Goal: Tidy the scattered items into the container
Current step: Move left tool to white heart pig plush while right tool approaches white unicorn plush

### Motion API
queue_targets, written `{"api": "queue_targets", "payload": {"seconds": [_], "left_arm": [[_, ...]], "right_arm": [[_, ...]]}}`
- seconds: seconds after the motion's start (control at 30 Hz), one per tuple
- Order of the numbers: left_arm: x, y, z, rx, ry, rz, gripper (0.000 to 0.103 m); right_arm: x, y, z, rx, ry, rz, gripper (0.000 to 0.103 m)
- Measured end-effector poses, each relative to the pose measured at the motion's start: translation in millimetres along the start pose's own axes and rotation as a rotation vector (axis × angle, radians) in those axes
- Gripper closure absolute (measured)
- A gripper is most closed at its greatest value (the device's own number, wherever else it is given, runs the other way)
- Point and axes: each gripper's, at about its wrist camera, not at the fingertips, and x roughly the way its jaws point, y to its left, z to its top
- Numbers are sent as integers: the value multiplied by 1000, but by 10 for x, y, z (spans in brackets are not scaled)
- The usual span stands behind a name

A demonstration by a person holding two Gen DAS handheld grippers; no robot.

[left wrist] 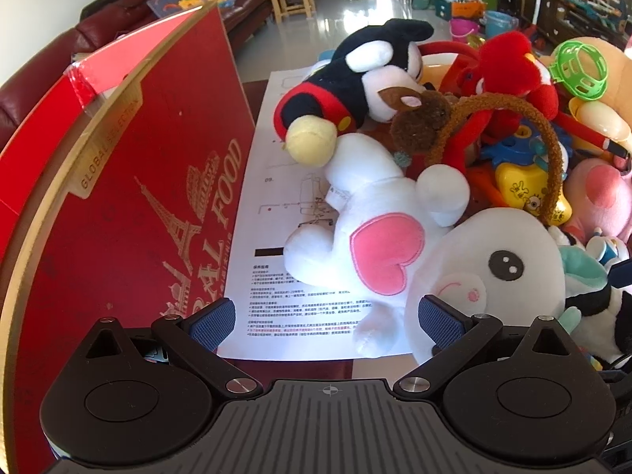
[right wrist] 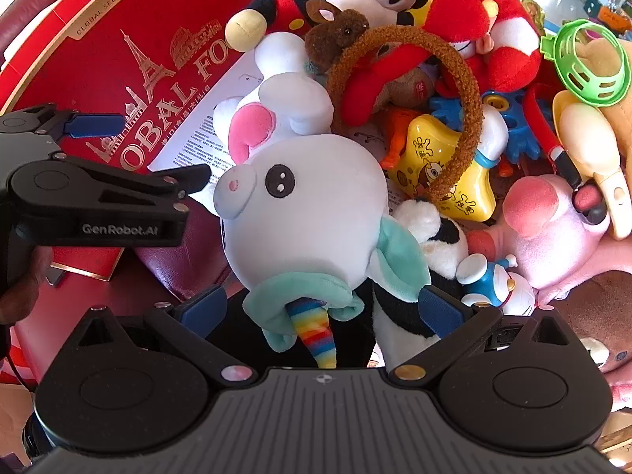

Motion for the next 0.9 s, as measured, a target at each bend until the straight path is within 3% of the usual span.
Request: {"api": "queue_targets", "payload": {"seconds": [0.9], "left_arm": [[29, 36, -79, 5, 3, -15, 0]], "right_arm": [[41, 10, -4, 11, 23, 9, 0]]}}
